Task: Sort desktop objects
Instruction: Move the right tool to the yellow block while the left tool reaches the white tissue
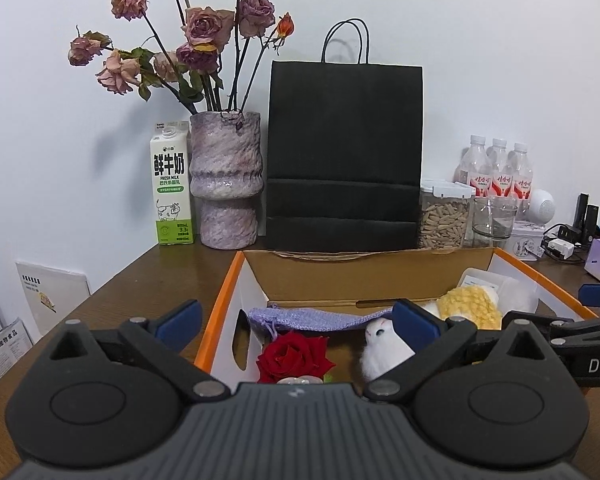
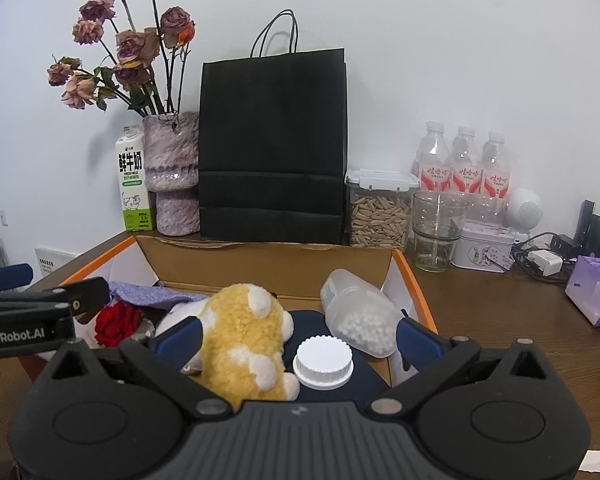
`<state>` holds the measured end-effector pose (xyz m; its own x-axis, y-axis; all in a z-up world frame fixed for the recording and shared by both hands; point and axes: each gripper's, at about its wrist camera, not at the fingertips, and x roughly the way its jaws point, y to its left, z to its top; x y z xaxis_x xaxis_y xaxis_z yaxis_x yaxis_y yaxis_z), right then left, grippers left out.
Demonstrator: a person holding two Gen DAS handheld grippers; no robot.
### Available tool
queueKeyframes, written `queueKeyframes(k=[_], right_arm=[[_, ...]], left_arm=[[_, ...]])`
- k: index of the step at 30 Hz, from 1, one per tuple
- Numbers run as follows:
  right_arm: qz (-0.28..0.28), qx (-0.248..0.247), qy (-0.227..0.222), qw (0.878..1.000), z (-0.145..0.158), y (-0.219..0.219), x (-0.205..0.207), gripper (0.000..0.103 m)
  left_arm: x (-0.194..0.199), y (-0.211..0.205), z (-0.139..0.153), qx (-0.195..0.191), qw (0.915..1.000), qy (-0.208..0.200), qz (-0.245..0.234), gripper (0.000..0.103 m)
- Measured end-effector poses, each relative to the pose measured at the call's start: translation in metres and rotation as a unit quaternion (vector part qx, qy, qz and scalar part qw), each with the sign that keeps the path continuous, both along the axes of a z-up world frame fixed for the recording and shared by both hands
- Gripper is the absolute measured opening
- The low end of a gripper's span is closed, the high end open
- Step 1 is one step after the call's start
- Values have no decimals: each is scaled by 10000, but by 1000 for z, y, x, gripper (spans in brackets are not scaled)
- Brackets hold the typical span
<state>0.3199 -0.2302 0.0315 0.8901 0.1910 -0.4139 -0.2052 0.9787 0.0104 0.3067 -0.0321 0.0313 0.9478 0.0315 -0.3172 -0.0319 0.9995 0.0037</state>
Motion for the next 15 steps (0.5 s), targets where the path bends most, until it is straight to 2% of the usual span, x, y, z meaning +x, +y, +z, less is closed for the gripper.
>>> queueKeyframes(k=[15], right_arm=[[73, -217, 114, 9997, 4, 9, -14, 103]], left_arm=[[-20, 5, 4, 14, 9999, -135, -81, 103]])
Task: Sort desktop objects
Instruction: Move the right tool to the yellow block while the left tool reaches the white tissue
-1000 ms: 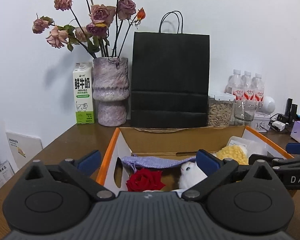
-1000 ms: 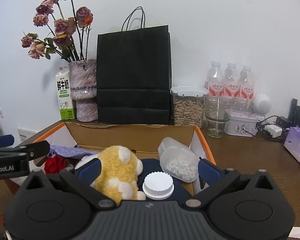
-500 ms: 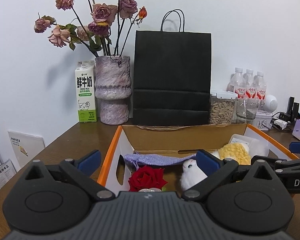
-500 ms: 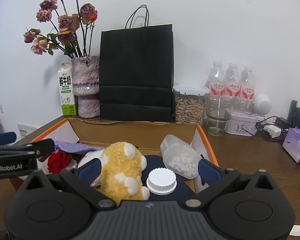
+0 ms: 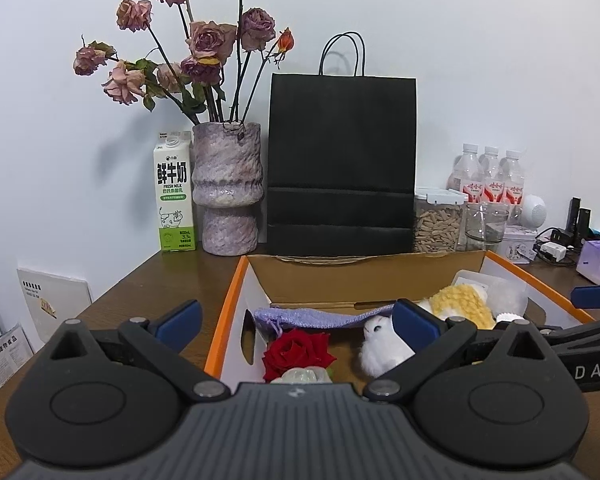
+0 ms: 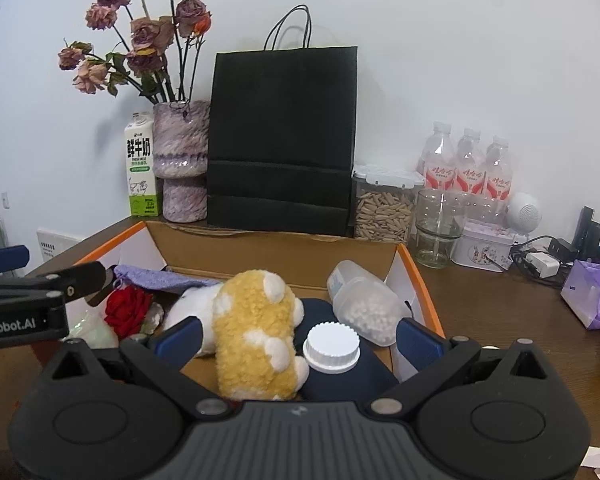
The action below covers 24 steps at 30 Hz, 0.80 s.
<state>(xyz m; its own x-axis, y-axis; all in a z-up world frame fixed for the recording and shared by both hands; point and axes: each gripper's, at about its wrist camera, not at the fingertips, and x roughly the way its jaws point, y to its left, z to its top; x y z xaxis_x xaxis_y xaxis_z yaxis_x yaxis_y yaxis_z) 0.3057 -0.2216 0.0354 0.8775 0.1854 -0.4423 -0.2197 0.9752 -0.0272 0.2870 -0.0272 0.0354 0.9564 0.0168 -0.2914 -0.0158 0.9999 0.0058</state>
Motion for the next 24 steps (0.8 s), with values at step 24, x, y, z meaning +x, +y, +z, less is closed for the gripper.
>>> queueKeyframes(k=[24], right_arm=[[455, -104, 255, 9986, -18, 2, -68, 103]], left_arm=[[-64, 26, -13, -55, 9998, 207, 24, 103]])
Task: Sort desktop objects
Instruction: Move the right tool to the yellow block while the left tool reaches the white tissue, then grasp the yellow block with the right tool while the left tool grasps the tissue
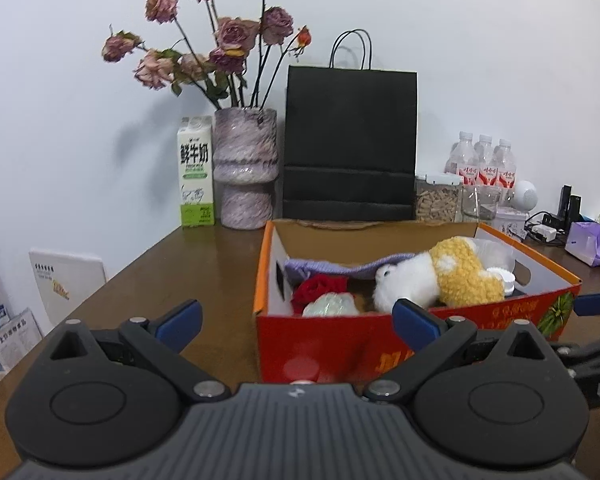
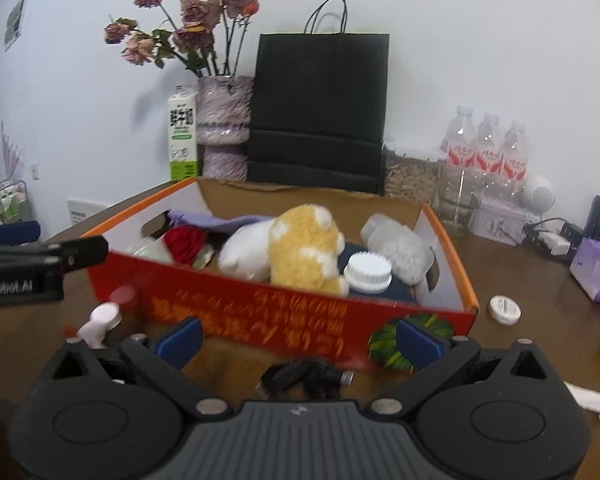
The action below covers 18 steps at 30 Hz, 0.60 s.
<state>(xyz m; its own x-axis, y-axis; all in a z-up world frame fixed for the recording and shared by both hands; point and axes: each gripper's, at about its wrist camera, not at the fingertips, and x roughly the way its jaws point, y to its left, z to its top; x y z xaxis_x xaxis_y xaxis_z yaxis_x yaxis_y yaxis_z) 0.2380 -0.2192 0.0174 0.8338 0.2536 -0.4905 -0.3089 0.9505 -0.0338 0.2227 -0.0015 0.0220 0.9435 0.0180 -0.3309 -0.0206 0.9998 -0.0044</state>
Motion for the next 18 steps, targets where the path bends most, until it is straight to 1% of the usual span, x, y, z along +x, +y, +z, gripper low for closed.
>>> queueKeyframes(k=[3, 5, 11, 14, 16, 17, 18], right_arm=[[109, -35, 74, 9999, -5, -1, -17, 103], [183, -102, 152, 9997, -10, -1, -29, 103], [329, -239, 337, 9986, -20, -4, -60, 102], [423, -205, 433, 9980, -23, -8, -70, 95], [498, -216, 525, 9971, -25, -9, -74, 86], [526, -204, 573, 9968, -26, -9, -75, 85], [549, -188, 620, 9964, -27, -9, -76, 80]], left_arm=[[-10, 6, -2, -35, 9998, 172, -43, 103], [-16, 9, -4, 10, 9996, 282, -41, 103], [-35, 22, -8, 2, 9988, 489, 21, 103], [-45, 27, -11, 14, 9984, 560, 36, 103], [-51, 28, -14, 101, 9982, 593, 27, 103], [-54, 28, -15, 128, 9980, 612, 22, 103], [-56, 29, -17, 136, 9979, 640, 17, 103]])
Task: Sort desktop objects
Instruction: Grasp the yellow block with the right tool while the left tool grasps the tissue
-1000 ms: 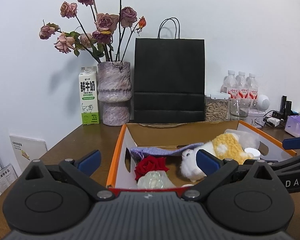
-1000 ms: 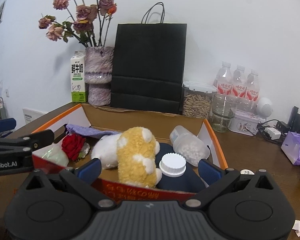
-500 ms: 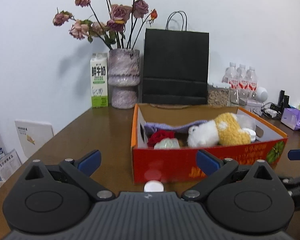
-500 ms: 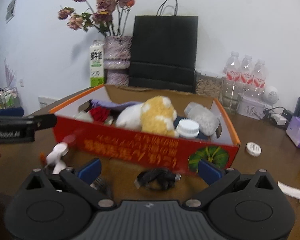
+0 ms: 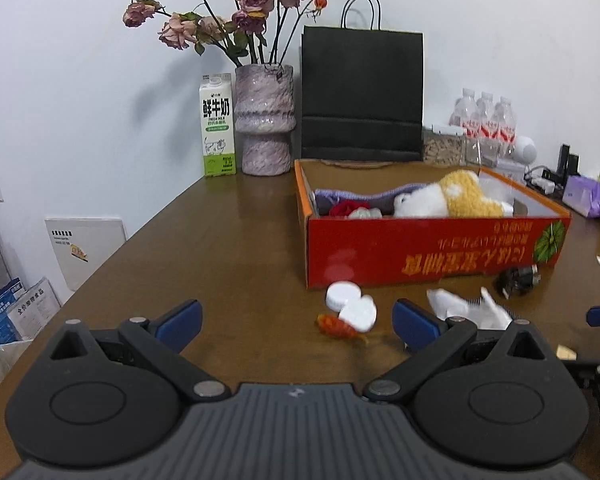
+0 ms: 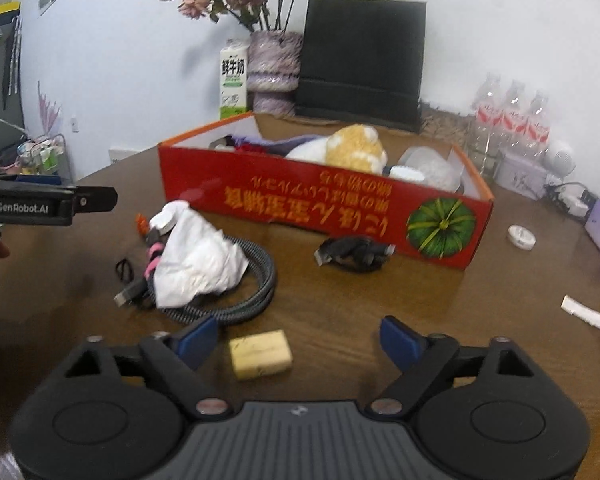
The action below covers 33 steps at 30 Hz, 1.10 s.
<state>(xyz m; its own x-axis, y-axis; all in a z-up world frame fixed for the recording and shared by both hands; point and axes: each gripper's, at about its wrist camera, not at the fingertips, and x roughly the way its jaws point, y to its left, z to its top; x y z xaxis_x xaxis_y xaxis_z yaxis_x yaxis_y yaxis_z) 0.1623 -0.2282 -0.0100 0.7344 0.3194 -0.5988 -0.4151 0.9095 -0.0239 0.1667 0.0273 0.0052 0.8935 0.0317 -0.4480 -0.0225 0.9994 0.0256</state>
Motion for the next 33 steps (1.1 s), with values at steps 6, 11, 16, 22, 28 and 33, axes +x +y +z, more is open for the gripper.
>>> queueKeyframes(k=[6, 11, 16, 22, 28, 33], right_arm=[[104, 115, 192, 9997, -6, 2, -2, 55], [159, 228, 160, 9995, -4, 3, -6, 30], [101, 307, 90, 9994, -2, -1, -8, 30], [-61, 333, -64, 9994, 4, -8, -4, 30], [-200, 320, -153, 9992, 7, -17, 4, 30], [-244, 346, -173, 9990, 8, -22, 11, 30]], left_arm=[[-8, 2, -5, -70, 9999, 106, -14, 103], [-12, -4, -4, -121, 9998, 132, -109, 103], [-12, -23, 4, -155, 9992, 44, -361, 103], [-7, -58, 11, -78, 9971, 18, -760, 103], [8, -88, 4, 25, 9952, 163, -962, 98], [19, -101, -5, 104, 9942, 335, -1018, 76]])
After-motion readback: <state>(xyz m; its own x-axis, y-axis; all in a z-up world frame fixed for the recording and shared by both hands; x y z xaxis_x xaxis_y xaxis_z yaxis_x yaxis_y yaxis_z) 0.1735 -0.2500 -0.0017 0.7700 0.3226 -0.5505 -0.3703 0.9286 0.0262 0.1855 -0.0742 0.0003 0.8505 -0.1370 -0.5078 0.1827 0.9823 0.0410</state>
